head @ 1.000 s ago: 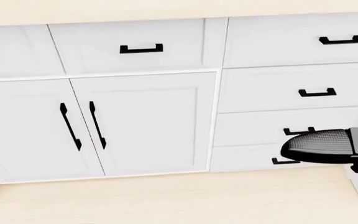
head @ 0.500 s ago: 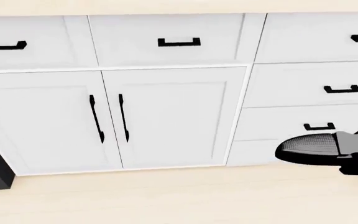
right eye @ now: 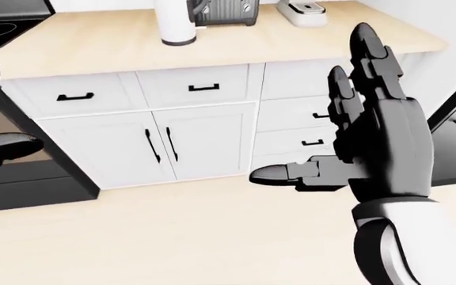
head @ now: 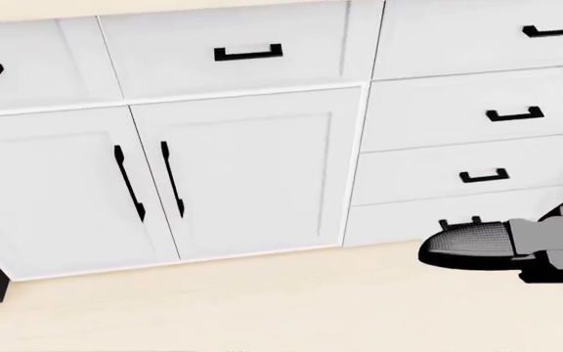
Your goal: Close the lid of the electric kettle.
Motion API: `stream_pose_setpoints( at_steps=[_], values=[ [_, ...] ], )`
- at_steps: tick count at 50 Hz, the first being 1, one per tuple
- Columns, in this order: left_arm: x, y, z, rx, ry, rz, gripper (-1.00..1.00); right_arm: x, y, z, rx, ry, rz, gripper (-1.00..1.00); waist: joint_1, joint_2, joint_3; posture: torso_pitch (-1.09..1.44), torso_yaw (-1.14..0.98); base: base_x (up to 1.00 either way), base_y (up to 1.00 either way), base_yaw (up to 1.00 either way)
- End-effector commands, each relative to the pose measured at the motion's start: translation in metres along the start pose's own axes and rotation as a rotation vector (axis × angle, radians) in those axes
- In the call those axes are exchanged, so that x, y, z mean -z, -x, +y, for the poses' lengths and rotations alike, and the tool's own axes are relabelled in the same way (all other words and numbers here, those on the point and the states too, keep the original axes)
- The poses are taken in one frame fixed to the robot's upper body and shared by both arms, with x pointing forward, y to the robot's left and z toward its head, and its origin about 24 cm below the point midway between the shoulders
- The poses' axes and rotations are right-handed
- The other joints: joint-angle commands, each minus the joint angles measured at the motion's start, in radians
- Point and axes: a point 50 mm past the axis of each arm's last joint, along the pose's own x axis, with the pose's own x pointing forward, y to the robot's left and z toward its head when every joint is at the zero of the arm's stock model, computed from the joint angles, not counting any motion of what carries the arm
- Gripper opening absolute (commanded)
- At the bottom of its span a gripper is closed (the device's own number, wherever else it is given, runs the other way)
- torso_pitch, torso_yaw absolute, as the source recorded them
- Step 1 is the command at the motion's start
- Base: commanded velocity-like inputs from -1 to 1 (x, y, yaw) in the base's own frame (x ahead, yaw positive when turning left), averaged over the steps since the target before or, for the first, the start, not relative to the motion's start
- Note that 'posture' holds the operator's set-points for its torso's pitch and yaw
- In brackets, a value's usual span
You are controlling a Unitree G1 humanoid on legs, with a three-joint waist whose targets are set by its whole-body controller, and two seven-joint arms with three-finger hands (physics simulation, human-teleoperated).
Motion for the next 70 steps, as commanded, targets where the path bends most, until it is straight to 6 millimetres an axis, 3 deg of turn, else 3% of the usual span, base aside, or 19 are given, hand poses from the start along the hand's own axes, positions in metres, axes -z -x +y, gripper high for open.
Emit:
stream_pose_setpoints(
  at_steps=[1,9,10,12,16,25,27,28,29,31,35,44,49,52,55,58,61,62,70],
  values=[
    [-0.010,0.001,0.000,-0.008,-0.001,-0.061,1.00,-0.006,0.000,-0.003,0.023,0.002,-0.044,1.00,0.001,-0.001,-0.018,0.00,0.00,0.00,0.00,0.00],
    [-0.010,0.001,0.000,-0.006,-0.001,-0.061,1.00,-0.008,0.000,-0.004,0.028,-0.001,-0.051,1.00,-0.001,-0.003,-0.021,0.00,0.00,0.00,0.00,0.00],
    [-0.010,0.001,0.000,-0.006,-0.001,-0.062,1.00,-0.007,0.000,-0.004,0.028,0.000,-0.050,1.00,-0.004,0.003,-0.038,0.00,0.00,0.00,0.31,0.00],
    [-0.010,0.001,0.000,-0.007,-0.001,-0.061,1.00,-0.007,0.000,-0.003,0.022,0.003,-0.048,1.00,0.007,-0.057,-0.031,0.00,0.00,0.00,0.86,0.00],
    [-0.009,0.001,0.000,-0.005,-0.002,-0.060,1.00,-0.006,0.000,-0.002,0.018,0.004,-0.044,1.00,0.005,-0.066,-0.032,0.00,0.00,0.00,0.89,0.00],
    [-0.009,0.002,0.000,-0.004,-0.003,-0.059,1.00,-0.004,0.000,0.000,0.006,0.004,-0.031,1.00,-0.001,-0.011,-0.016,0.00,0.00,0.00,0.82,0.00],
    [-0.010,0.002,0.000,-0.004,-0.001,-0.059,1.00,-0.003,0.000,0.000,0.006,-0.001,-0.028,1.00,-0.019,0.111,-0.025,0.00,0.00,0.00,0.05,0.00],
    [-0.010,0.002,0.000,-0.004,-0.001,-0.059,1.00,-0.002,0.000,0.000,0.005,-0.002,-0.026,1.00,0.002,0.128,-0.004,0.00,0.00,0.00,0.00,0.00],
    [-0.009,0.002,-0.001,-0.003,-0.003,-0.058,1.00,-0.002,-0.001,0.000,0.005,-0.001,-0.024,1.00,0.000,0.079,0.004,0.00,0.00,0.00,0.00,0.00],
    [-0.008,0.002,-0.001,-0.002,-0.001,-0.057,1.00,-0.001,-0.001,0.000,0.005,-0.003,-0.023,1.00,0.000,0.066,-0.007,0.00,0.00,0.00,0.00,0.00],
    [-0.008,0.002,-0.002,0.002,-0.002,-0.057,1.00,-0.001,-0.001,0.000,0.004,-0.002,-0.022,1.00,-0.009,0.036,0.004,0.00,0.00,0.00,0.00,0.00],
    [-0.008,0.002,-0.002,0.006,-0.004,-0.057,1.00,0.002,-0.002,-0.005,0.050,0.000,-0.009,1.00,-0.001,0.010,0.005,0.00,0.00,0.00,0.00,0.00],
    [-0.008,0.002,-0.002,0.005,-0.005,-0.057,1.00,0.016,-0.001,-0.001,0.033,-0.011,0.075,1.00,0.016,-0.047,-0.004,0.00,0.00,0.00,0.00,0.00],
    [-0.008,0.003,-0.002,0.005,-0.004,-0.057,1.00,0.012,0.000,-0.005,0.034,-0.054,0.057,1.00,0.028,-0.014,-0.022,0.00,0.00,0.00,0.00,0.67],
    [-0.007,0.003,-0.002,0.005,-0.005,-0.057,1.00,0.011,0.001,-0.006,0.042,-0.049,0.050,1.00,0.025,-0.020,-0.032,0.00,0.00,0.00,0.00,1.00],
    [-0.006,0.002,-0.001,0.001,-0.009,-0.055,1.00,0.012,0.000,-0.005,0.043,-0.046,0.060,1.00,-0.002,-0.006,-0.019,0.00,0.00,0.00,0.00,0.18],
    [-0.007,0.003,-0.002,0.003,-0.010,-0.054,1.00,0.011,0.000,-0.004,0.040,-0.058,0.054,1.00,-0.013,0.053,-0.026,0.00,0.00,0.00,0.00,0.00],
    [-0.007,0.003,-0.002,0.002,-0.010,-0.054,1.00,0.011,0.001,-0.004,0.041,-0.059,0.054,1.00,-0.011,0.022,-0.010,0.00,0.00,0.00,0.00,0.00],
    [-0.006,0.003,-0.003,0.006,-0.010,-0.051,1.00,0.005,0.001,-0.004,0.036,-0.055,0.032,1.00,-0.003,0.008,-0.012,0.00,0.00,0.00,0.00,0.00]
  ],
)
